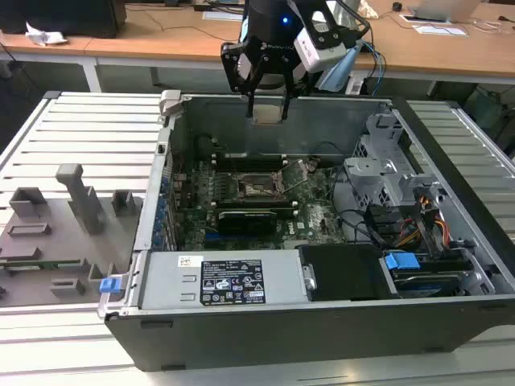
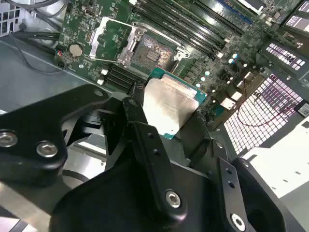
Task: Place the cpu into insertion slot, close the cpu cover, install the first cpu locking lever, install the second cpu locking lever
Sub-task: 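Place the cpu into insertion slot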
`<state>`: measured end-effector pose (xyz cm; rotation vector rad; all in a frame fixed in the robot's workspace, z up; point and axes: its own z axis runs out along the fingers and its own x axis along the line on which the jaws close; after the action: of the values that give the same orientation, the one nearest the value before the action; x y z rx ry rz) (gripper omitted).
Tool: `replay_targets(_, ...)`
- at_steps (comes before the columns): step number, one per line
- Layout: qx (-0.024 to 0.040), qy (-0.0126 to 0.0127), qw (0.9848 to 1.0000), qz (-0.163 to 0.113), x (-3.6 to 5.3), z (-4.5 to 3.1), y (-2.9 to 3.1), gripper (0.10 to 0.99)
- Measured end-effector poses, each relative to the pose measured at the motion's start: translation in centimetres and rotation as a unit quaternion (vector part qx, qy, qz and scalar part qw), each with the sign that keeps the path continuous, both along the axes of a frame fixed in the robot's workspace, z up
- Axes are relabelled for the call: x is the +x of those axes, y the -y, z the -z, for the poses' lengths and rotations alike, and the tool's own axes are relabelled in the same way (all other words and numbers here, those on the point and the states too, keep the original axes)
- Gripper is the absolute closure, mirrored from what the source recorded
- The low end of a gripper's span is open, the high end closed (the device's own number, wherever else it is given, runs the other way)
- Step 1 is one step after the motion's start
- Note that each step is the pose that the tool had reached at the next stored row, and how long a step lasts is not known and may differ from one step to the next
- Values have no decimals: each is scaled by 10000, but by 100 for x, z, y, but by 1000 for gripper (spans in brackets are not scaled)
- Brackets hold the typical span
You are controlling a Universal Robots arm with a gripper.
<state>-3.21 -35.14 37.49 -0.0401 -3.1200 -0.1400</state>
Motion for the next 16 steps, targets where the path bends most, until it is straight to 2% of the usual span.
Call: replay_targets(16,0,0,9998,216,0,0,0,545)
